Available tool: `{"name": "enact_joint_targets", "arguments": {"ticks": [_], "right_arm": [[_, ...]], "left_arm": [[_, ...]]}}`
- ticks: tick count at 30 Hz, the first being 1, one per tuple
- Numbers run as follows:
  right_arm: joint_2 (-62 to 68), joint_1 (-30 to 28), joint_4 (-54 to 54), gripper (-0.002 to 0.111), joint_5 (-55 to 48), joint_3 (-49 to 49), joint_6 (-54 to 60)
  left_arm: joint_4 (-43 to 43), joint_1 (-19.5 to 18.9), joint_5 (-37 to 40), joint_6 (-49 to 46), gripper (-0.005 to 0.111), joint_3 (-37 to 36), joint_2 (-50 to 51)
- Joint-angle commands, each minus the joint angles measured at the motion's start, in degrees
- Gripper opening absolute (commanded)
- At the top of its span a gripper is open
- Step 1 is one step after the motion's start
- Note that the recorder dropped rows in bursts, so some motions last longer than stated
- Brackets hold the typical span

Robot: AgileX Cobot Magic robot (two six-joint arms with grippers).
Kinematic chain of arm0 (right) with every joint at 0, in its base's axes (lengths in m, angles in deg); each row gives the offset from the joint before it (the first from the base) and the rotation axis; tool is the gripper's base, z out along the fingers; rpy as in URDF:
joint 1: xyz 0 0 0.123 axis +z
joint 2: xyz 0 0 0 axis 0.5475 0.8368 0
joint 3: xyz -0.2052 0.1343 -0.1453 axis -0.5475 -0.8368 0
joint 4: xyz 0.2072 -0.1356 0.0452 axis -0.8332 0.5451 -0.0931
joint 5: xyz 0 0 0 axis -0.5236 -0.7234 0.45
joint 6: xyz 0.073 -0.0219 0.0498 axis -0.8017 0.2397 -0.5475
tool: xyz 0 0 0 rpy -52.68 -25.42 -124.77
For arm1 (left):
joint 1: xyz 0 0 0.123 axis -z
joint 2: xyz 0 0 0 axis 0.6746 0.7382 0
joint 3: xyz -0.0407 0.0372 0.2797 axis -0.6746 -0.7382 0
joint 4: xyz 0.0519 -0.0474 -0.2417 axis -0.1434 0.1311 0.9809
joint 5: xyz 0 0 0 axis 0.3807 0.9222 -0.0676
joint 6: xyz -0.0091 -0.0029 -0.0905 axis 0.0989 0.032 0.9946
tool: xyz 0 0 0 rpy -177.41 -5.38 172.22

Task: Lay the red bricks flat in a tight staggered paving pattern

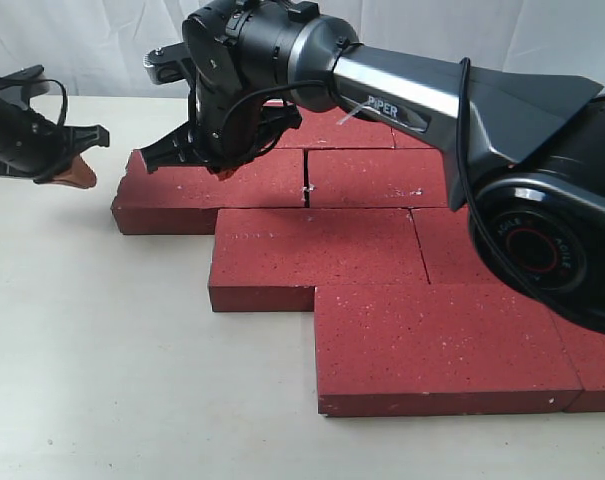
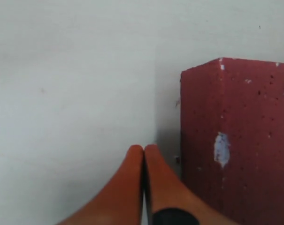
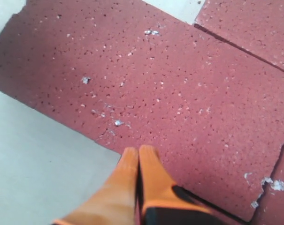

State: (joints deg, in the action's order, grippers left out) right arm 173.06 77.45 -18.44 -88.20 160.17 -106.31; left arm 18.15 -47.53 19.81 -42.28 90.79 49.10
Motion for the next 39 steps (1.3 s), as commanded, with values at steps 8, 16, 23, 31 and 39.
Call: {"name": "enact_joint_targets", "arguments": {"ticks": [8, 16, 23, 31, 39], "right_arm": [[-0.1, -0.3, 0.6, -0.001, -0.1, -0.1, 0.4], [-0.1, -0.3, 0.9, -0.001, 0.0, -0.1, 0.5], [-0.1, -0.3, 1.1, -0.001, 0.0, -0.1, 0.5], [-0.1, -0.3, 1.1, -0.001, 0.2, -0.1, 0.5], [-0.1, -0.3, 1.1, -0.001, 0.7, -0.1, 0.5]], "left_arm": [[0.8, 6.8, -4.5, -3.2, 0.0, -0.3, 3.7], [1.4, 7.4, -6.0, -4.3, 0.0, -0.3, 3.8], [1.4, 7.4, -4.6, -4.5, 0.0, -0.3, 3.8], [1.4, 4.6, -1.1, -1.6, 0.0, -0.3, 3.4], [1.9, 3.6, -0.9, -1.6, 0.0, -0.3, 2.0]]}}
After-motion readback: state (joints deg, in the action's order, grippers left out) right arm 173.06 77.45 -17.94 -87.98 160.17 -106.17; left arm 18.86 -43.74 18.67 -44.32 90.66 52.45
